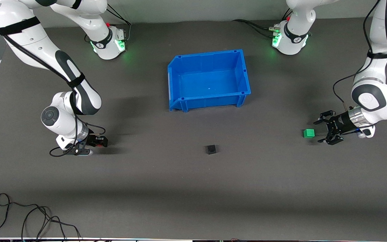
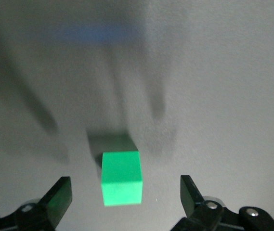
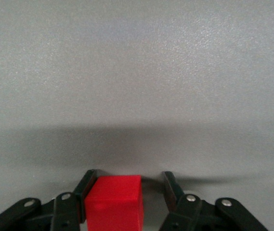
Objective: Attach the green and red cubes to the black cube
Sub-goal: 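Close the right gripper on the red cube while the left gripper grasps green, then carry the red cube with the right gripper while the left gripper carries green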
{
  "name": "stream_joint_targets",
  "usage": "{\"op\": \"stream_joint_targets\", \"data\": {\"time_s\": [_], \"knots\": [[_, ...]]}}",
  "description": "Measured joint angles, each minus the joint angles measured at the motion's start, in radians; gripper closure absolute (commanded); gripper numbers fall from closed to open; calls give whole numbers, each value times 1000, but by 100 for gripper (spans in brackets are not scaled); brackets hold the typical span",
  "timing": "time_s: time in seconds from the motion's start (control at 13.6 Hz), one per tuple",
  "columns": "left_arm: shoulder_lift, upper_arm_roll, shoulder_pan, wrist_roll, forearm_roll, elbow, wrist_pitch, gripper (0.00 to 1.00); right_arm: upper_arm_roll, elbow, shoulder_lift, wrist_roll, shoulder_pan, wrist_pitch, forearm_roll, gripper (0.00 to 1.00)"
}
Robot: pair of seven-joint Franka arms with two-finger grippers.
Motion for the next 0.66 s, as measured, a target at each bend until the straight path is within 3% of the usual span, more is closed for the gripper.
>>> {"op": "stream_joint_targets", "data": {"time_s": [0.22,0.44,0.52,0.59,0.66], "knots": [[29,-1,0,63,-52,0,19,0,0,2,-1,0,0,0,0,100],[33,-5,-2,75,-73,0,20,0,0,3,-5,2,1,0,1,100],[34,-8,-3,75,-77,0,20,13,0,3,-5,11,1,0,2,100],[34,-10,-3,75,-80,0,20,32,0,4,-5,29,1,0,2,100],[34,-10,-3,76,-81,0,20,62,0,5,-5,52,1,0,3,100]]}}
